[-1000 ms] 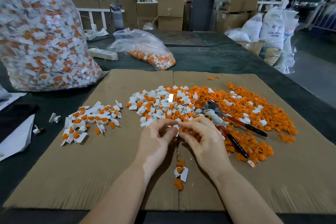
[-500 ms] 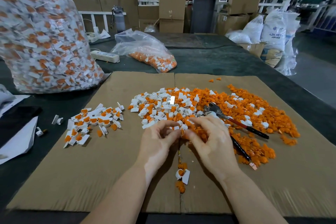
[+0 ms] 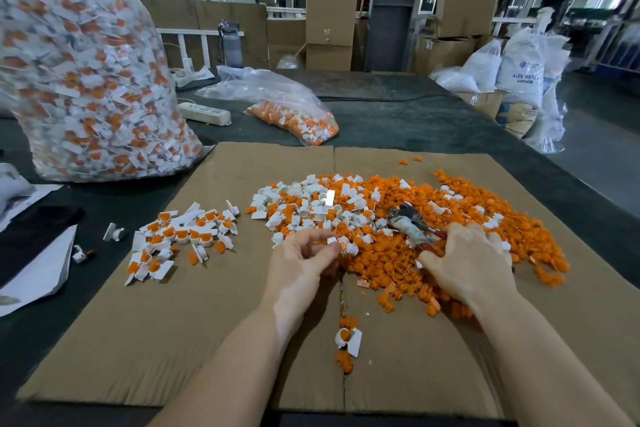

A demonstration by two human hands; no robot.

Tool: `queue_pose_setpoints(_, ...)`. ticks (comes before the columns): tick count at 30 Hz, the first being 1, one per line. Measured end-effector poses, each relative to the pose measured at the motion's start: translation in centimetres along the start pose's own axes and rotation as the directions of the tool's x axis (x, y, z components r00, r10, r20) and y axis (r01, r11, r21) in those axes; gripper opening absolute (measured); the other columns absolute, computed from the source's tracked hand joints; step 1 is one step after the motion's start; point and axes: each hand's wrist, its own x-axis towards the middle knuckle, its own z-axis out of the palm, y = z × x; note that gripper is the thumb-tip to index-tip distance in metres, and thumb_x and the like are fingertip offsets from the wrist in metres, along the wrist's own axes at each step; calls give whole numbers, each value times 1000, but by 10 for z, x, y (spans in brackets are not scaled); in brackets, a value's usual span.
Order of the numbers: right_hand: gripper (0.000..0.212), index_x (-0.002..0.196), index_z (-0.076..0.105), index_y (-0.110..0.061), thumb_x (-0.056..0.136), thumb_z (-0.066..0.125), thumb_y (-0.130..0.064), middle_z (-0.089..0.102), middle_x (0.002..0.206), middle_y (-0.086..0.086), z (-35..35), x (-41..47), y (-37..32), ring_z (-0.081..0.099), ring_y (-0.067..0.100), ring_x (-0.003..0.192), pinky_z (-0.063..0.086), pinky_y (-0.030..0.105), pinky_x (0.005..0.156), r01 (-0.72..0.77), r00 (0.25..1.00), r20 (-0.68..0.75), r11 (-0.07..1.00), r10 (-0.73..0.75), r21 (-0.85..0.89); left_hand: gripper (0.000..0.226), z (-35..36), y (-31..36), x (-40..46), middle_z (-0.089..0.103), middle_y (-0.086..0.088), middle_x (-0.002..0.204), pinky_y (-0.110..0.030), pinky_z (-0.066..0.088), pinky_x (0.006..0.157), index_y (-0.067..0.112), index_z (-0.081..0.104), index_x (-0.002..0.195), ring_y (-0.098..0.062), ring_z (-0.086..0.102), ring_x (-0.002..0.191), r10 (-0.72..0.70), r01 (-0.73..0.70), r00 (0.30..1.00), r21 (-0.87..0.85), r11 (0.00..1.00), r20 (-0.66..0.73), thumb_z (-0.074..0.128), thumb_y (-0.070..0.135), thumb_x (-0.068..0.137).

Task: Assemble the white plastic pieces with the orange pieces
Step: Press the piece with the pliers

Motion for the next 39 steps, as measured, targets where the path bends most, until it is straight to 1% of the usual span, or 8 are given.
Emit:
queue_pose_setpoints(4, 37, 110, 50, -15, 89, 48, -46, 53, 109, 5, -11, -9, -10, 49, 23, 100, 42, 34, 82, 138, 990, -38, 986, -135, 98, 12, 1, 6, 6, 64, 7, 57, -12, 46, 53, 14, 66, 97, -1, 58, 53, -113, 109, 993, -165, 980, -18, 67, 12, 85)
queue_pose_setpoints(9, 30, 93, 57, -13, 93, 45, -40, 51, 80, -2, -27, -27, -28, 49, 12, 71, 35, 29, 61, 222, 918, 206, 871, -338, 439, 11, 2, 15, 14, 69, -8, 78, -25, 54, 67, 12, 67, 95, -14, 64, 69, -198, 180, 980, -304, 935, -29, 68, 11, 84)
queue_pose_setpoints(12, 36, 81, 55, -5, 94, 45, -37, 45, 67, 5, -30, -34, -34, 41, 16, 58, 30, 31, 58, 203, 864, 300, 826, -404, 526, 8, 3, 17, 19, 70, -8, 78, -26, 57, 63, 13, 67, 92, -16, 66, 70, -226, 195, 971, -302, 933, -73, 67, 10, 84)
queue_pose_setpoints(15, 33, 73, 48, -9, 94, 45, -34, 41, 69, 10, -34, -36, -37, 36, 18, 59, 28, 33, 60, 173, 831, 355, 805, -429, 568, 7, 3, 17, 23, 68, -6, 75, -22, 55, 54, 13, 66, 89, -12, 64, 63, -238, 200, 965, -280, 939, -110, 67, 8, 85)
queue_pose_setpoints(19, 32, 70, 46, -12, 94, 46, -32, 40, 63, 4, -36, -36, -38, 36, 14, 53, 27, 31, 57, 150, 816, 388, 805, -429, 574, 8, 4, 18, 23, 66, -5, 69, -20, 52, 47, 13, 66, 85, -6, 62, 52, -253, 203, 956, -285, 937, -150, 66, 6, 85)
queue_pose_setpoints(29, 30, 73, 44, -18, 96, 45, -37, 46, 65, -1, -20, -35, -42, 40, 12, 54, 31, 25, 53, 262, 872, 229, 808, -432, 527, 9, 12, 20, 23, 66, -4, 70, -20, 53, 49, 14, 64, 83, -9, 61, 56, -295, 211, 935, -363, 907, -196, 65, 5, 86)
queue_pose_setpoints(34, 30, 73, 42, -21, 95, 47, -40, 44, 71, -2, -11, -35, -42, 41, 11, 59, 30, 22, 54, 283, 899, 172, 835, -402, 471, 10, 14, 20, 21, 68, -5, 78, -17, 50, 46, 11, 67, 94, -9, 65, 64, -299, 210, 929, -355, 911, -219, 65, 5, 86)
queue_pose_setpoints(39, 32, 81, 55, -23, 82, 56, -55, 49, 81, -7, -3, -33, -29, 49, 7, 69, 32, 21, 55, 252, 936, 77, 806, -344, 535, 10, 8, 15, 17, 69, -7, 80, -27, 57, 64, 14, 68, 94, -16, 68, 73, -284, 208, 940, -339, 917, -191, 66, 9, 86)
